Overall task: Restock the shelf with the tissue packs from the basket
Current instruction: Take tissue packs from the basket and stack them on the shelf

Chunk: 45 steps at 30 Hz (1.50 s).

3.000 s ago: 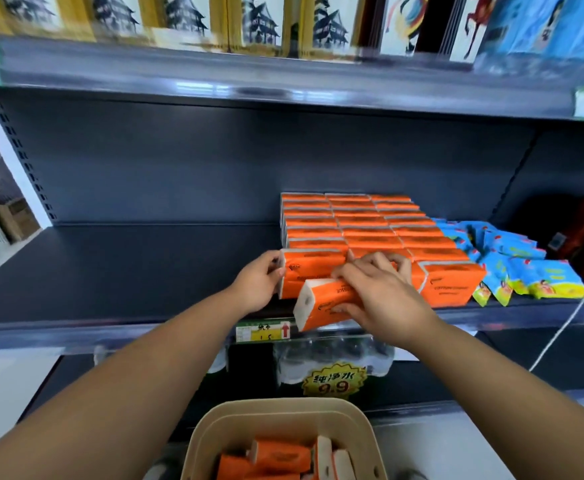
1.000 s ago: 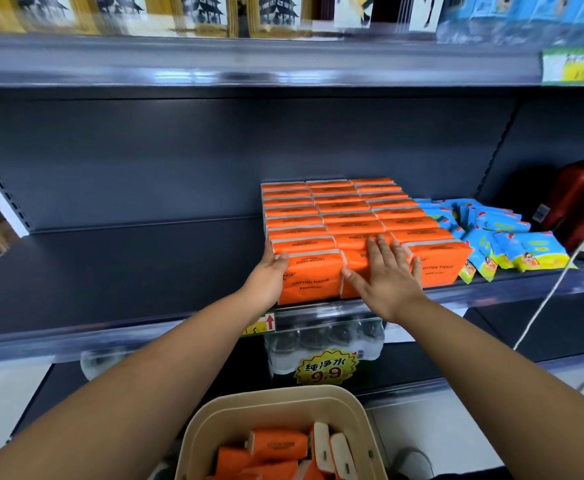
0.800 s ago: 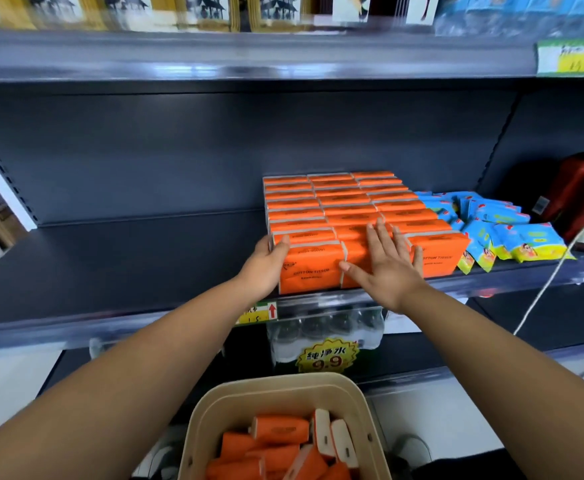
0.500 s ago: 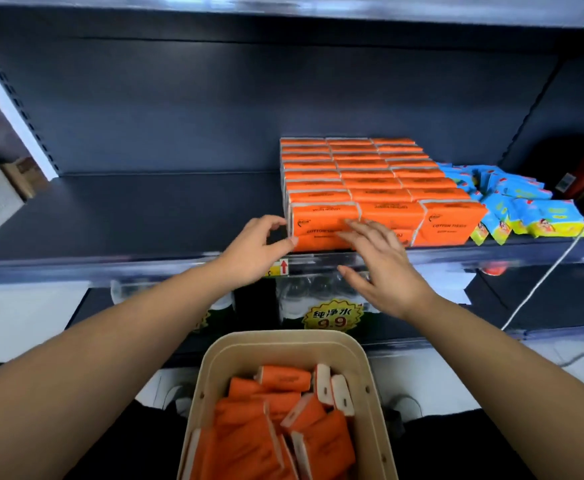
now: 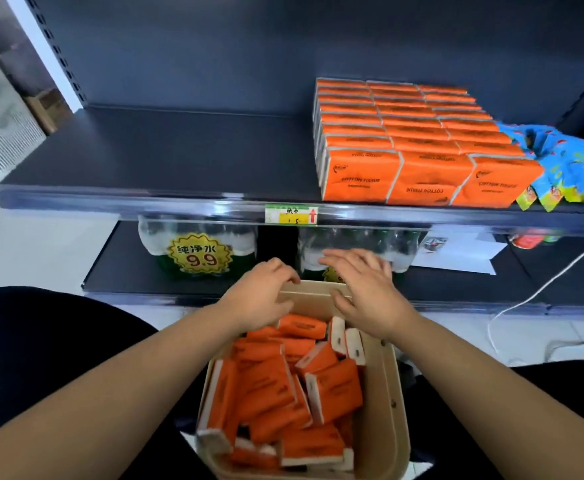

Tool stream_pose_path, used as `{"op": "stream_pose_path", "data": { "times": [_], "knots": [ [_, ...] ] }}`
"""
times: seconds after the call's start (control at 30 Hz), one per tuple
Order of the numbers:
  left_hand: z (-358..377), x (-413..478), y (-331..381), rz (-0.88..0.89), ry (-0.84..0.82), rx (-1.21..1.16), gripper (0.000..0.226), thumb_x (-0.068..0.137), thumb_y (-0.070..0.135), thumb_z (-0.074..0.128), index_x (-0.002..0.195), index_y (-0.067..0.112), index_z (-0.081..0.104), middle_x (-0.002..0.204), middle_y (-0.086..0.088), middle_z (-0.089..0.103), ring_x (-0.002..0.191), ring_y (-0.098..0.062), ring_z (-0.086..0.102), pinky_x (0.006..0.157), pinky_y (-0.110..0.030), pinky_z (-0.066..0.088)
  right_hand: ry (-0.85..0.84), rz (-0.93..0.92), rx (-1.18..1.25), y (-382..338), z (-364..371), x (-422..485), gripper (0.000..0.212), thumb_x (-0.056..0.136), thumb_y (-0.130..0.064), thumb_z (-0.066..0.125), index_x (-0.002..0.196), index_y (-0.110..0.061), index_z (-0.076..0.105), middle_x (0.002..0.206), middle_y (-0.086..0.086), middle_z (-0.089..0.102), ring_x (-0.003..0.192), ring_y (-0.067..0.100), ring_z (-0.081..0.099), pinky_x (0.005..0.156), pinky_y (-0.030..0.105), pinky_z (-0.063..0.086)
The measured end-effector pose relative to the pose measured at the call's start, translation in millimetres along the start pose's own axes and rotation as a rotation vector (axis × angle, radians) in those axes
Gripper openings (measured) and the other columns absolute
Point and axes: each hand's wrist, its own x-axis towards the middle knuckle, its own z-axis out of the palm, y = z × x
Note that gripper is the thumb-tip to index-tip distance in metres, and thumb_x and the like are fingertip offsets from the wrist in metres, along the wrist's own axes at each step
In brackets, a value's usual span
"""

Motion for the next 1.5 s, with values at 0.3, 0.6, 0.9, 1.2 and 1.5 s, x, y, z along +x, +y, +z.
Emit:
{"op": "stream_pose_path", "data": {
  "times": [0.3, 0.6, 0.9, 1.2, 1.5],
  "knots": [
    [24.7, -19.6, -52.2, -0.126, -0.378, 0.135, 0.042, 0.086, 0.021, 0.058, 0.126, 0.034, 0.054, 0.127, -0.001, 0.044, 0.125, -0.026, 0.036, 0.107, -0.043, 0.036, -0.359, -0.053, -0.020, -25.0, 83.5, -37.3, 0.058, 0.093, -0.032, 0.049, 0.148, -0.031, 0.029, 0.155, -0.008, 0.026, 0.140, 0.021, 0.020, 0.109, 0.046, 0.018],
    [44.8, -30.7, -47.2, -0.109, -0.693, 0.168, 0.055, 0.086, 0.005, 0.052, 0.133, 0.034, 0.050, 0.139, -0.003, 0.042, 0.127, -0.026, 0.038, 0.105, -0.043, 0.040, -0.827, 0.137, 0.061, -37.5, 132.3, -50.4, 0.077, 0.089, -0.041, 0.057, 0.152, -0.025, 0.015, 0.156, 0.008, 0.021, 0.140, 0.036, 0.023, 0.111, 0.052, 0.029],
    [57.0, -34.1, -54.5, -0.156, -0.870, 0.188, 0.057, 0.087, 0.001, 0.042, 0.129, 0.037, 0.058, 0.142, -0.003, 0.045, 0.121, -0.028, 0.050, 0.102, -0.041, 0.046, -0.882, 0.169, 0.059, -39.1, 137.0, -46.0, 0.077, 0.090, -0.041, 0.058, 0.152, -0.019, 0.019, 0.153, 0.008, 0.031, 0.137, 0.033, 0.029, 0.110, 0.049, 0.032],
    [58.2, -33.8, -52.3, -0.165, -0.932, 0.181, 0.060, 0.090, -0.002, 0.040, 0.129, 0.038, 0.059, 0.140, 0.000, 0.049, 0.117, -0.026, 0.054, 0.100, -0.038, 0.048, -0.967, 0.195, 0.160, -42.5, 134.1, -43.3, 0.086, 0.087, -0.054, 0.055, 0.150, -0.047, -0.002, 0.160, 0.000, 0.018, 0.146, 0.031, 0.012, 0.113, 0.053, 0.010],
    [70.6, -33.9, -50.0, -0.175, -0.964, 0.037, 0.058, 0.090, 0.006, 0.033, 0.131, 0.042, 0.053, 0.139, 0.001, 0.048, 0.117, -0.025, 0.051, 0.101, -0.039, 0.046, -0.902, 0.290, 0.371, -51.3, 135.9, -35.6, 0.062, 0.088, -0.054, 0.055, 0.143, -0.046, 0.030, 0.150, -0.004, 0.037, 0.138, 0.026, 0.031, 0.111, 0.052, 0.024]
  ]
}}
